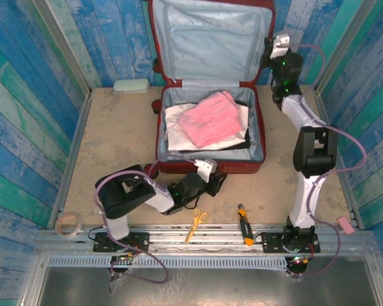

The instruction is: Pack the luggage

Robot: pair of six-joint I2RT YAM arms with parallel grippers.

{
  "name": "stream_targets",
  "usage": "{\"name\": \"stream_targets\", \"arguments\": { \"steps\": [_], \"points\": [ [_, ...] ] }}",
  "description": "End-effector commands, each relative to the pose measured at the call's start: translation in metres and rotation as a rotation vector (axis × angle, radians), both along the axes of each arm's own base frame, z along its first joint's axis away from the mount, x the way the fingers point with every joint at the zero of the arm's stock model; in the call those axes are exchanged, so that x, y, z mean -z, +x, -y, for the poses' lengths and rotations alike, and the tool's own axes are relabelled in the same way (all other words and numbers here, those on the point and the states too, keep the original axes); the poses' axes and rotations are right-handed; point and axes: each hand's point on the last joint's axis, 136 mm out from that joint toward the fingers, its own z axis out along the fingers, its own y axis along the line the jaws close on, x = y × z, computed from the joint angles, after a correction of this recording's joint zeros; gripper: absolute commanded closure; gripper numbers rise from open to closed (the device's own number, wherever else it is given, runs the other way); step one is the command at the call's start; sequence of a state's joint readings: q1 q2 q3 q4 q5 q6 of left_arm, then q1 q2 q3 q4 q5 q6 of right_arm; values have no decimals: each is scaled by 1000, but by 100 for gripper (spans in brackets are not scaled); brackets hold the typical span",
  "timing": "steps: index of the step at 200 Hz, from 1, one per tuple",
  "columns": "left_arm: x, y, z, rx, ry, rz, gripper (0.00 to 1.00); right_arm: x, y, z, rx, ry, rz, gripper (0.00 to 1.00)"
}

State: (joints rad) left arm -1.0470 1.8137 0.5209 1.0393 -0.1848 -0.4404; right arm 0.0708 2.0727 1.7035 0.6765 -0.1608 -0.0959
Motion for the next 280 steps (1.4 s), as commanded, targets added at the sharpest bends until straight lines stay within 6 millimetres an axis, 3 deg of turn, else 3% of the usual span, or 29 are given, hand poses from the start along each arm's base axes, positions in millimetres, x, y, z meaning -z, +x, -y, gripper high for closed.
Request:
{"name": "stream_targets", "arguments": {
  "steps": [1, 7, 13, 18, 27, 35, 54, 59, 62, 65, 70, 76, 89, 108, 128, 137, 154, 167, 186, 202, 217, 238, 251, 267, 280],
  "points": [
    [-55, 39, 6, -126, -145, 145, 53, 13, -27, -5, -17, -36, -1, 100],
    [-60, 40, 7, -129, -144, 161, 53, 16, -36, -5, -15, -40, -6, 98],
    [-64, 42, 7, -136, -141, 178, 53, 24, -44, -2, -3, -33, -32, 88],
    [-68, 44, 6, -144, -136, 194, 52, 30, -51, 1, 11, -19, -61, 74],
    [-75, 45, 2, -157, -126, 222, 44, 46, -66, 10, 49, 24, -169, 41],
    [-79, 41, 0, -140, -96, 236, 32, 66, -85, 22, 112, 93, -346, 28],
    [-88, 6, 3, 14, 27, 259, 16, 132, -170, 43, 265, 289, -827, 22],
    [-90, -13, 8, 92, 72, 277, 0, 148, -196, 37, 243, 345, -905, 17],
    [-89, -25, 12, 145, 106, 288, 6, 155, -211, 31, 217, 379, -936, 16],
    [-91, -38, 16, 196, 136, 304, 7, 167, -231, 22, 172, 428, -973, 15],
    [-89, -59, 21, 281, 196, 320, 7, 175, -248, 13, 120, 484, -993, 14],
    [-85, -84, 25, 381, 267, 335, 7, 186, -271, 4, 73, 563, -1020, 3],
    [-78, -126, 26, 520, 364, 340, 7, 197, -313, -1, 56, 612, -1107, 0],
    [-89, -155, 22, 614, 326, 335, 7, 195, -359, 16, 156, 520, -1178, 0],
    [-144, -158, 16, 575, 170, 401, 7, 176, -389, 46, 299, 438, -1125, 0],
    [-170, -150, 11, 508, 116, 433, 7, 162, -393, 57, 338, 431, -1048, 0],
    [-218, -111, -9, 234, 69, 438, 7, 128, -393, 70, 372, 415, -916, 0],
    [-251, -80, -30, 18, 122, 456, 7, 111, -381, 70, 359, 384, -872, 0],
    [-279, -23, -70, -243, 257, 444, 7, 103, -355, 61, 309, 335, -895, 0],
    [-285, 35, -117, -430, 312, 334, 7, 110, -327, 59, 307, 309, -932, 0],
    [-279, 82, -176, -616, 341, 208, 7, 115, -301, 62, 281, 314, -951, 5],
    [-255, 117, -247, -801, 369, 72, 6, 129, -266, 70, 220, 410, -986, 29],
    [-229, 129, -281, -846, 333, -37, 6, 137, -253, 74, 180, 449, -1026, 39],
    [-182, 137, -310, -858, 237, -186, 6, 150, -244, 71, 147, 444, -1070, 36],
    [-140, 139, -320, -849, 168, -306, 3, 163, -242, 67, 129, 445, -1107, 33]
  ]
}}
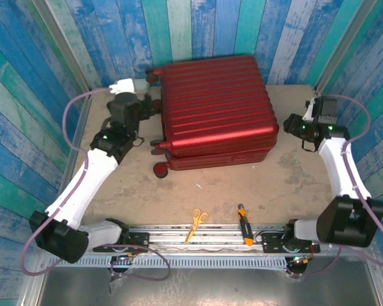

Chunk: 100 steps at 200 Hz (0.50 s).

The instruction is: Pack the luggage

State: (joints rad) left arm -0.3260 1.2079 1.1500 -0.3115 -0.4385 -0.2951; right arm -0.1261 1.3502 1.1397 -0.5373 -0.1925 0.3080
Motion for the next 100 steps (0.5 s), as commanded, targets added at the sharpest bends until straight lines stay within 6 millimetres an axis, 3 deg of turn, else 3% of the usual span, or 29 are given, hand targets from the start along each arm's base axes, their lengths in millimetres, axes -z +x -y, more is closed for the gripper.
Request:
{"name": "stream_targets", "arguments": {
  "steps": [1, 8, 24, 52, 63, 100],
  "points": [
    [96, -3, -8, 24, -232, -238, 3, -4, 11, -20, -106, 70, 25, 32],
    [126, -1, -6, 22, -273, -300, 0, 5, 10, -18, -97, 68, 2, 31],
    [172, -3, 7, 46, -361, -379, 8, 25, 9, -11, -59, 48, -34, 32],
    [222, -7, 39, 127, -576, -432, 30, 62, 18, -19, -64, 121, -91, 38],
    [232, -8, 48, 150, -642, -439, 37, 77, 23, -24, -77, 161, -119, 44],
    [244, -17, 68, 189, -672, -458, 42, 112, 32, -18, -33, 171, -160, 51]
  ]
}}
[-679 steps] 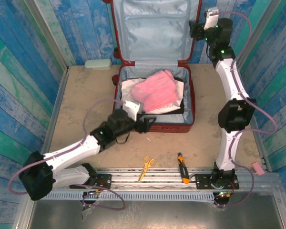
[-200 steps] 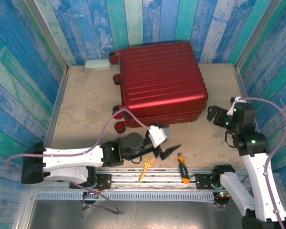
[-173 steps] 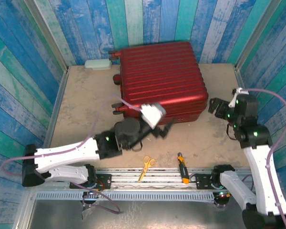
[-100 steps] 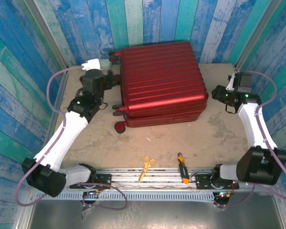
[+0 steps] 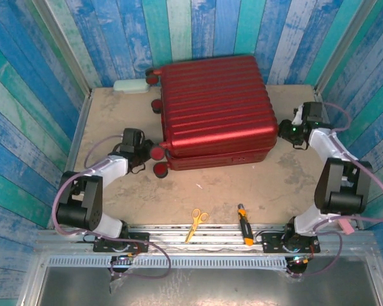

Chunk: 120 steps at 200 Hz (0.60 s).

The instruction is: Pack the luggage

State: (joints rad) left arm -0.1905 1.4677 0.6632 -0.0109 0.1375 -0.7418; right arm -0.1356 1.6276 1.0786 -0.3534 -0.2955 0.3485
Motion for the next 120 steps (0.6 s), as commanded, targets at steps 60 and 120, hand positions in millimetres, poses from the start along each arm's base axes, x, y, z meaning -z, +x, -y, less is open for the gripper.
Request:
{"name": "stream_targets", "arguments": {
  "steps": [60, 120],
  "points": [
    [9, -32, 84, 103, -203, 58, 49, 24, 53, -77, -251, 234, 115, 57],
    [21, -82, 99, 66, -262, 35, 49, 20, 110, -141, -358, 330, 183, 57]
  ]
}}
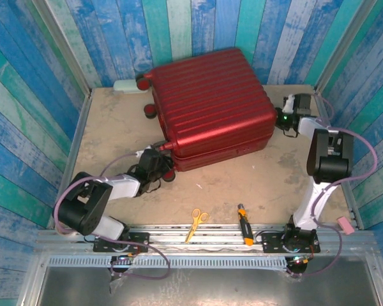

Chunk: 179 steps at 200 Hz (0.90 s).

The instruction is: Pack the luggage

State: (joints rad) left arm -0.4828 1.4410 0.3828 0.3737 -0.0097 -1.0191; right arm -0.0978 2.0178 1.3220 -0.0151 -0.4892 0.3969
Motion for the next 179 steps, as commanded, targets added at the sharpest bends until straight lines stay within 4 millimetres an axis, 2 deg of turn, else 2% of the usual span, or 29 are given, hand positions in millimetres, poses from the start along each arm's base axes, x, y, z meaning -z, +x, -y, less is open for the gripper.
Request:
{"name": "stream_targets", "arguments": {
  "steps": [1, 27, 47, 81, 114, 121, 125, 139, 156, 168, 179],
  "points": [
    [-7, -30, 33, 76, -127, -31, 49, -3, -3, -107, -248, 151, 3, 57],
    [-15, -42, 43, 66, -155, 1, 51, -9, 19, -132, -289, 168, 35, 57],
    [-25, -45, 67, 108, -163, 31, 50, -15, 34, -145, -309, 167, 57, 56],
    [-34, -43, 131, 206, -212, 65, 49, -39, 57, -152, -335, 156, 97, 45],
    [-56, -29, 183, 216, -384, 151, 39, -67, 66, -143, -346, 85, 104, 34],
    [-62, -21, 198, 221, -435, 165, 35, -73, 66, -142, -357, 77, 104, 32],
    [-64, -29, 215, 254, -463, 161, 33, -75, 65, -141, -361, 66, 100, 32],
    [-77, -25, 254, 302, -576, 181, 28, -79, 62, -127, -338, -6, 72, 28],
    [-85, -28, 296, 350, -666, 180, 20, -78, 56, -85, -216, -145, -10, 22],
    [-88, -32, 313, 375, -682, 181, 18, -83, 48, -52, -129, -222, -42, 16],
    [-87, -36, 317, 385, -660, 185, 17, -89, 39, -21, -49, -299, -59, 10]
  ]
}}
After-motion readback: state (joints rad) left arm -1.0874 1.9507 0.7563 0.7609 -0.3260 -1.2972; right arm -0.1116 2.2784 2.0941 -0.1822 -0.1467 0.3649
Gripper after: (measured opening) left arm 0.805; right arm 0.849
